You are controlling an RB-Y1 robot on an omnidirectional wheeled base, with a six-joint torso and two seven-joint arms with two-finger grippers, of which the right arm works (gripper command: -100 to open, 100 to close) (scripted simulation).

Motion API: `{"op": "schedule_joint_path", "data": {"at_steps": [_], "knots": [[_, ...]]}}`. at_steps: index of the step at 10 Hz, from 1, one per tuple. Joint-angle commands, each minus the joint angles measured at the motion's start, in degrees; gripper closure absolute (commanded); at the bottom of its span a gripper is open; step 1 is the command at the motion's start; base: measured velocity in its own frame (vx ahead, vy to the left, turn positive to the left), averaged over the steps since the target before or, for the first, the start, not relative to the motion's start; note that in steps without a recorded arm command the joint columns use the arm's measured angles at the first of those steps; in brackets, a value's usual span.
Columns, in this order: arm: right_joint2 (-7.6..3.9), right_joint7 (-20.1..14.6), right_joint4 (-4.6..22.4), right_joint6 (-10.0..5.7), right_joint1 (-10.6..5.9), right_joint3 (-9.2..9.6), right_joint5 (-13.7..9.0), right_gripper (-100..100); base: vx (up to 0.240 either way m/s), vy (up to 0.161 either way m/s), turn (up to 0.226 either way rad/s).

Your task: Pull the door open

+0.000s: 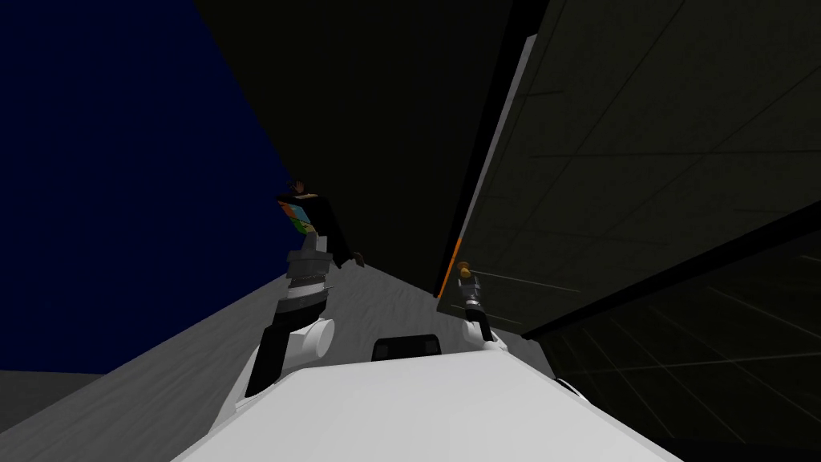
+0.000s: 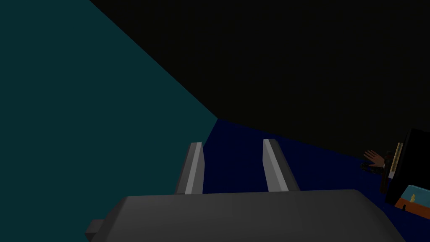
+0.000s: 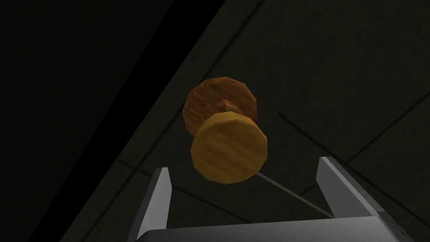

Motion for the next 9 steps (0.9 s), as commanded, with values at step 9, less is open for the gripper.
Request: {"op": "schedule_joint_path", "data": {"at_steps": [9], "knots": [[1.17, -13.72, -1.32, 1.11, -0.44, 2.21, -5.47, -100, -0.059, -0.015, 0.042]]}}
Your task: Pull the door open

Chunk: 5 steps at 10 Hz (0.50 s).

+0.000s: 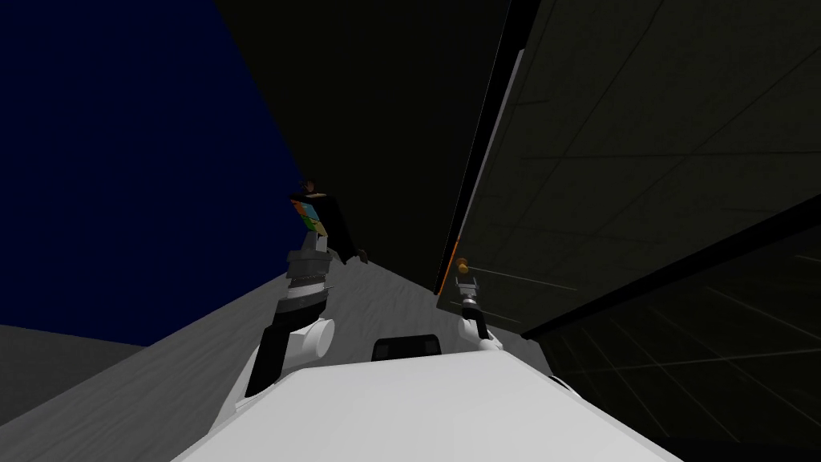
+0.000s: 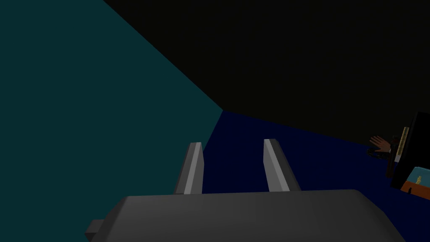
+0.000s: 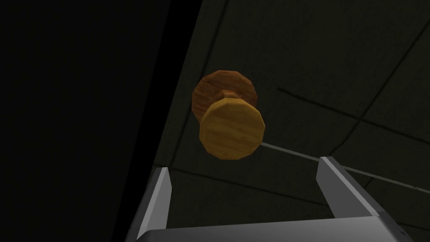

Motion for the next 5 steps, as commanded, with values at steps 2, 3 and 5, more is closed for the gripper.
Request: {"op": "schedule_joint_path", "data": {"at_steps": [2, 3, 5], "knots": [[0.26, -3.57, -0.33, 0.30, -0.13, 0.55, -1.38, -100, -0.066, -0.016, 0.050], [0.43, -5.67, -0.54, 0.47, -0.20, 0.90, -2.24, -100, -0.069, -0.015, 0.037], [0.60, -7.71, -0.73, 0.63, -0.27, 1.23, -3.06, -100, -0.085, -0.027, 0.046]]}}
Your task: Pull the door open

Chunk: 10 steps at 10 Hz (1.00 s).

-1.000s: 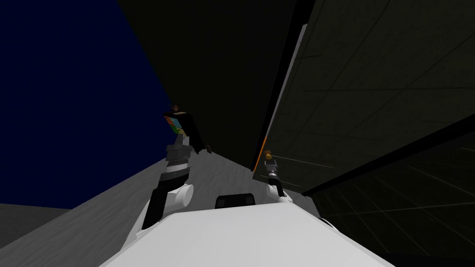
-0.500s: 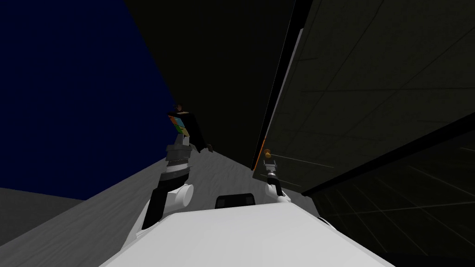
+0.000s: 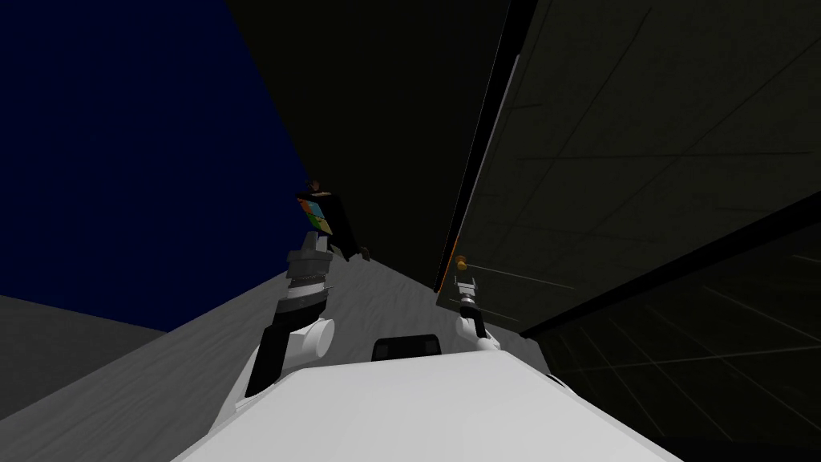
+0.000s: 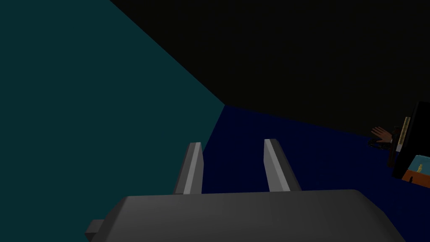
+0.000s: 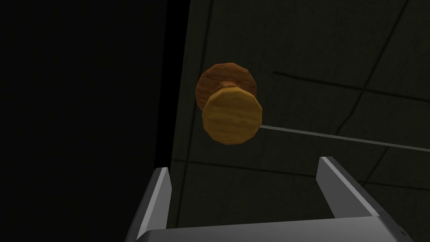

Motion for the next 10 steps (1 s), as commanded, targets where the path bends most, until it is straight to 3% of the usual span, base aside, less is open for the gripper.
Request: {"op": "schedule_joint_path", "data": {"at_steps": [1, 7, 8, 9, 10], "knots": [[0.17, -2.50, -0.13, 0.12, -0.10, 0.37, -0.89, -100, -0.051, -0.017, 0.027], [0.81, -10.44, -0.88, 0.74, -0.34, 1.62, -3.99, -100, -0.068, -0.017, 0.041], [0.75, -9.65, -0.79, 0.67, -0.33, 1.51, -3.72, -100, -0.023, -0.008, 0.007], [-0.89, -11.66, -0.40, 0.33, 0.45, 1.36, -4.08, -100, 0.144, 0.014, 0.113], [-0.89, -11.66, -0.40, 0.33, 0.45, 1.36, -4.08, -100, 0.168, -0.006, 0.058]]}}
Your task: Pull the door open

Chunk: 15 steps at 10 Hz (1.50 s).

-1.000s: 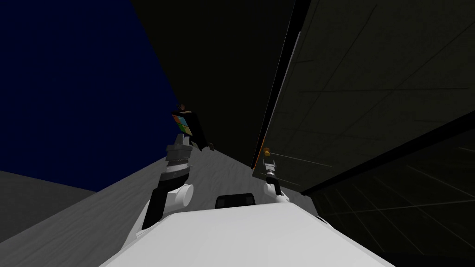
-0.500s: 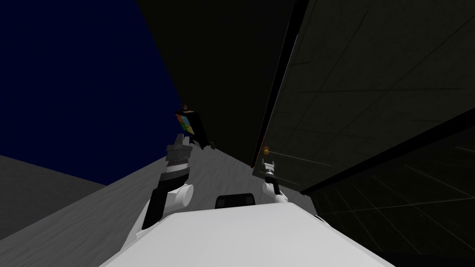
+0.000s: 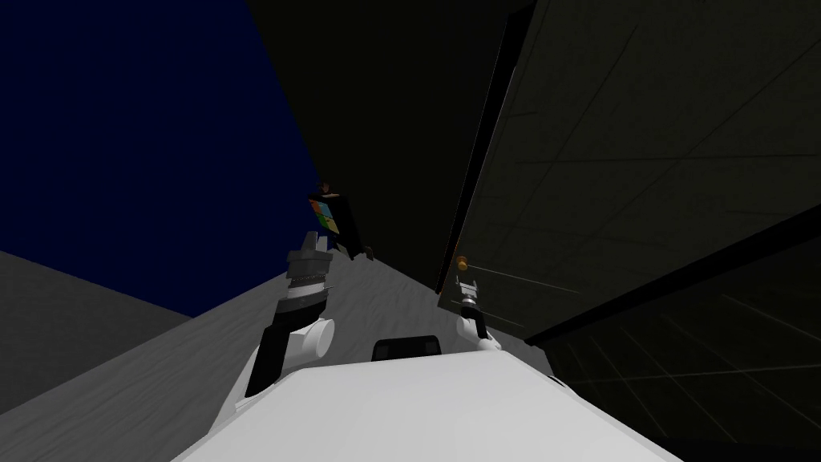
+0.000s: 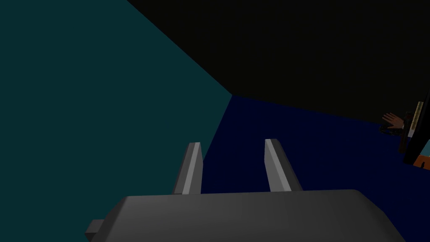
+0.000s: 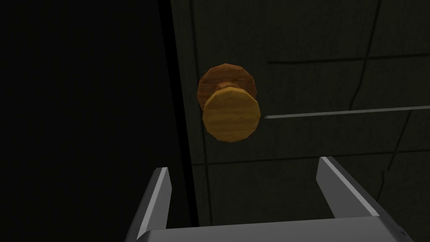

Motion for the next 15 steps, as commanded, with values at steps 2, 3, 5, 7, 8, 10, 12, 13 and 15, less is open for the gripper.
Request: {"op": "schedule_joint_path", "data": {"at_steps": [2, 3, 5, 7, 8, 10, 12, 13, 15], "knots": [[-2.38, -2.86, 1.06, -0.79, 0.79, -0.24, -0.44, -100, 0.176, 0.007, 0.082], [-3.50, -4.06, 1.33, -1.03, 1.32, -0.36, -0.65, -100, 0.219, -0.010, 0.128], [-5.47, -6.17, 1.80, -1.47, 2.25, -0.56, -1.01, -100, 0.188, -0.033, 0.091], [-5.87, -6.50, 2.07, -1.43, 2.28, -0.58, -1.07, -100, 0.167, -0.046, 0.057], [-5.87, -6.50, 2.07, -1.43, 2.28, -0.58, -1.07, 100, -0.018, 0.002, -0.024], [-5.87, -6.50, 2.07, -1.43, 2.28, -0.58, -1.07, 100, -0.035, 0.008, 0.004], [-5.87, -6.50, 2.07, -1.43, 2.28, -0.58, -1.07, 100, -0.014, 0.006, -0.001], [-5.87, -6.50, 2.07, -1.43, 2.28, -0.58, -1.07, 100, 0.000, 0.000, 0.000], [-6.44, -7.72, 1.71, -1.26, 2.71, 0.79, -0.38, 100, -0.161, -0.028, 0.082]]}}
